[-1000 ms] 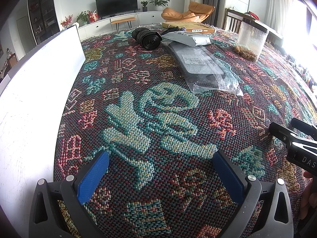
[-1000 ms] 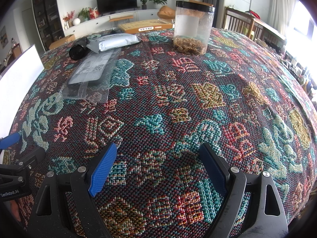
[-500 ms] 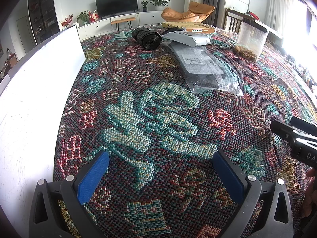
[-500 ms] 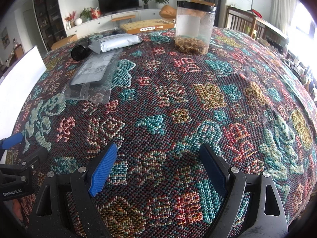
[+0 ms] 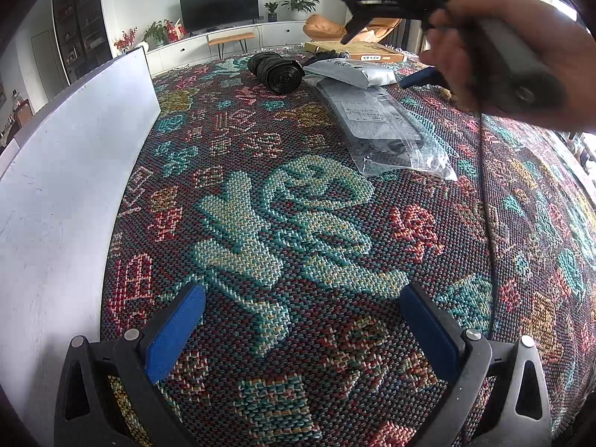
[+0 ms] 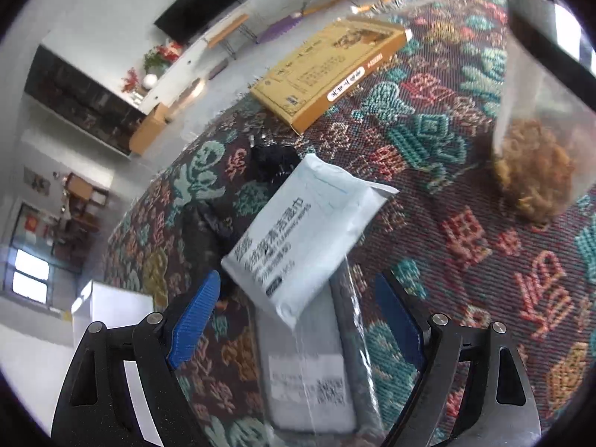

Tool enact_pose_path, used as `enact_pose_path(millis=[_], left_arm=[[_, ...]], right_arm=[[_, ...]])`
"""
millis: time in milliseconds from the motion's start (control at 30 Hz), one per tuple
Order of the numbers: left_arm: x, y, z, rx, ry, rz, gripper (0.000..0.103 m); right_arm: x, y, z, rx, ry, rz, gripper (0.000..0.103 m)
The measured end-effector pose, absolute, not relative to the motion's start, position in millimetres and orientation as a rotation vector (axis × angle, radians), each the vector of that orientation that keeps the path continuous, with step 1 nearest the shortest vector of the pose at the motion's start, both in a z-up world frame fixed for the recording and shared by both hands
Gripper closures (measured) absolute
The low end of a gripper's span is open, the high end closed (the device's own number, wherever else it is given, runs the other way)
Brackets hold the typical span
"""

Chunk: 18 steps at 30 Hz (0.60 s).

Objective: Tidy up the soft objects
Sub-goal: 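Grasp the white wipes packet with the right tool and lift it, then lower the white wipes packet onto the table and open the right tool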

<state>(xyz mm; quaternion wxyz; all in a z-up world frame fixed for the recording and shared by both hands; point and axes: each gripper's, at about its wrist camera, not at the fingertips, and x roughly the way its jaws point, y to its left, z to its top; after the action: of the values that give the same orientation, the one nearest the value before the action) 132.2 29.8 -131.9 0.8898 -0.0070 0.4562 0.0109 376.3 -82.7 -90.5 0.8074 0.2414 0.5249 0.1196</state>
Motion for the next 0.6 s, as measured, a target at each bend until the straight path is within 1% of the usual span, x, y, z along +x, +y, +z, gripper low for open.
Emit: enact_pose_path(millis=[67,100,133,167,200,233,267,300,333,400,600], left_arm=[[132,30,-132,-0.015,0.947,0.023,0.000],[132,30,-132,-0.016,0.947,0.024,0.000],[132,31,-131,-0.016,0.947,0.024,0.000],[132,31,-131,-0.016,0.947,0.024,0.000],[132,31,-131,-0.016,0.947,0.025,0.000],[132,31,-131,-0.016,0.947,0.024,0.000],[132,31,-131,-0.016,0.947,0.024,0.000],[132,31,-131,-0.016,0.947,0.024,0.000],[132,31,-131,-0.016,0.947,0.024,0.000],[132,31,-131,-0.016,0.947,0.024,0.000],[133,30,-131,-0.016,0.947,0.025,0.000]], right_arm=[[396,-77,-105,0.543,1.165,0.153,0.016],[404,-73,-112,0.555,1.190,0.128,0.011],[407,-67,-107,0.531,1.151,0.107,0.011],[413,-58,-107,0.483,1.162,0.116,0.011],[417,-46,-107,0.374,1.176,0.140,0.015],[416,-35,-106,0.234,1.164,0.169,0.021],[414,-31,-105,0.173,1.143,0.202,0.025],[409,-35,-104,0.182,1.132,0.231,0.032],[403,-42,-104,0.212,1.135,0.244,0.035],[386,-58,-99,0.238,1.136,0.263,0.038],[300,-137,-66,0.342,0.976,0.248,0.039]])
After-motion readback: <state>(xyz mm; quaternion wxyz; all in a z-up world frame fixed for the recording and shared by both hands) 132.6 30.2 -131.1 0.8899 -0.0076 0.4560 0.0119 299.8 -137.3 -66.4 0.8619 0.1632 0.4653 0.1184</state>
